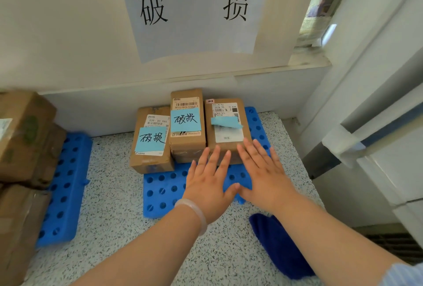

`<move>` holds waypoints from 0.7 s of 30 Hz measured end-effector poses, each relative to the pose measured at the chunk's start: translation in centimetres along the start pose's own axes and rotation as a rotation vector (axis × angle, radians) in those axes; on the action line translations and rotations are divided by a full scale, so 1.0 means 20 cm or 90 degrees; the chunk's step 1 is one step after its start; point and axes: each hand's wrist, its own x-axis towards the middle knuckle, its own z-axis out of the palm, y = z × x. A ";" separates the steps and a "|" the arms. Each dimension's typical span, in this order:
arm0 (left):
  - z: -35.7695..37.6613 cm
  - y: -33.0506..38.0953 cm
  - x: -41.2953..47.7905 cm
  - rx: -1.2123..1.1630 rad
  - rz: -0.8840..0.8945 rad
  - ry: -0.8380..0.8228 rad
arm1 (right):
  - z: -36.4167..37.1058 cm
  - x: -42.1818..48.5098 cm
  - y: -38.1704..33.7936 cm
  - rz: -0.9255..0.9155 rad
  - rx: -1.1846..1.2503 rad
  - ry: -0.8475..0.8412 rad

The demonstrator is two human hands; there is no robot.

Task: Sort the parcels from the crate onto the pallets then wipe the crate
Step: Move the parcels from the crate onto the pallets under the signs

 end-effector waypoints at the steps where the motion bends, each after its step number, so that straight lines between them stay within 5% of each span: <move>1: -0.01 0.00 -0.03 0.013 0.001 -0.001 | 0.00 -0.05 -0.02 0.006 0.006 0.011; 13: 0.01 0.31 -0.42 0.064 0.098 -0.015 | 0.05 -0.81 -0.18 0.145 0.051 0.094; 21: 0.02 0.75 -0.62 0.080 0.264 0.014 | -0.04 -1.31 -0.11 0.252 0.054 0.171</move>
